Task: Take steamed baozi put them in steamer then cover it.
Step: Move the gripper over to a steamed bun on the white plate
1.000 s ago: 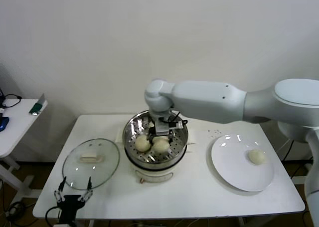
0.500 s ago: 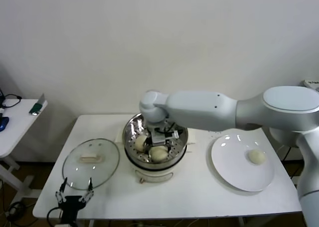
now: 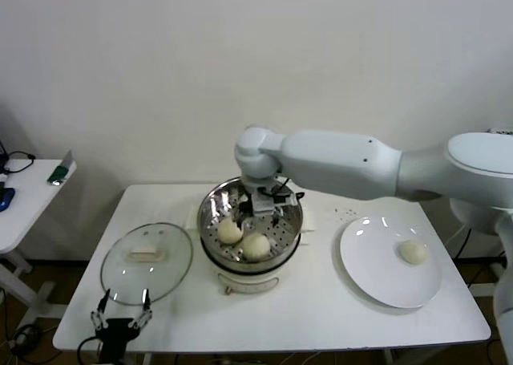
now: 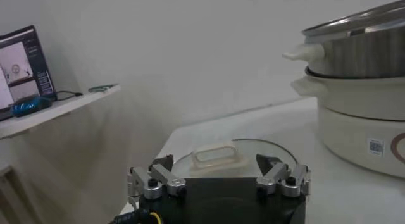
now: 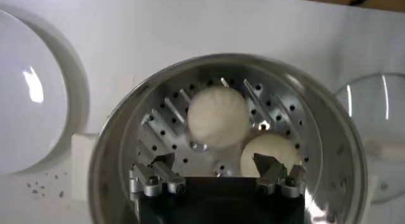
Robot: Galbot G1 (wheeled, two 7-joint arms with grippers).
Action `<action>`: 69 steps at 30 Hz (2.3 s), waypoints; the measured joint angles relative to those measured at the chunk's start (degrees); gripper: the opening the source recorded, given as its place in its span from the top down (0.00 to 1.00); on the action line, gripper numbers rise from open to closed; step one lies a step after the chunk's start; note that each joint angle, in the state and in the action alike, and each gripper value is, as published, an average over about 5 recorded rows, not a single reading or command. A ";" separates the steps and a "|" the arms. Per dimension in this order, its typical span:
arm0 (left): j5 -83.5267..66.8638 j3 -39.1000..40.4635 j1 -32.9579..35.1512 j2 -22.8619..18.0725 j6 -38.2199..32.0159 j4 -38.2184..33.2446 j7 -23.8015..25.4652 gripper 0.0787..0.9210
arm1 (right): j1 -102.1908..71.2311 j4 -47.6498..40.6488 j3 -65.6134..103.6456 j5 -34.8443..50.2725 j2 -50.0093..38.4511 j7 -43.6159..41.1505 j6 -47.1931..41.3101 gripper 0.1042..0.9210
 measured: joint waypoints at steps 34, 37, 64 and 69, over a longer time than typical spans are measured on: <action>2.69 0.71 -1.15 -0.81 0.86 -1.82 0.14 0.12 | -12.90 -10.15 4.36 9.53 -39.05 5.75 -26.70 0.12; 2.84 0.45 -0.96 -0.93 0.81 -1.65 0.12 0.12 | -17.15 -12.69 7.90 7.43 -39.21 5.77 -26.55 0.12; 4.17 0.29 -1.11 -1.63 0.73 -0.30 -0.05 0.12 | -31.35 -28.78 20.46 0.26 -30.96 6.92 -25.72 0.12; 4.22 0.35 -1.07 -1.62 0.65 -0.14 -0.05 0.12 | -31.68 -29.59 20.84 -0.15 -30.44 6.57 -25.65 0.15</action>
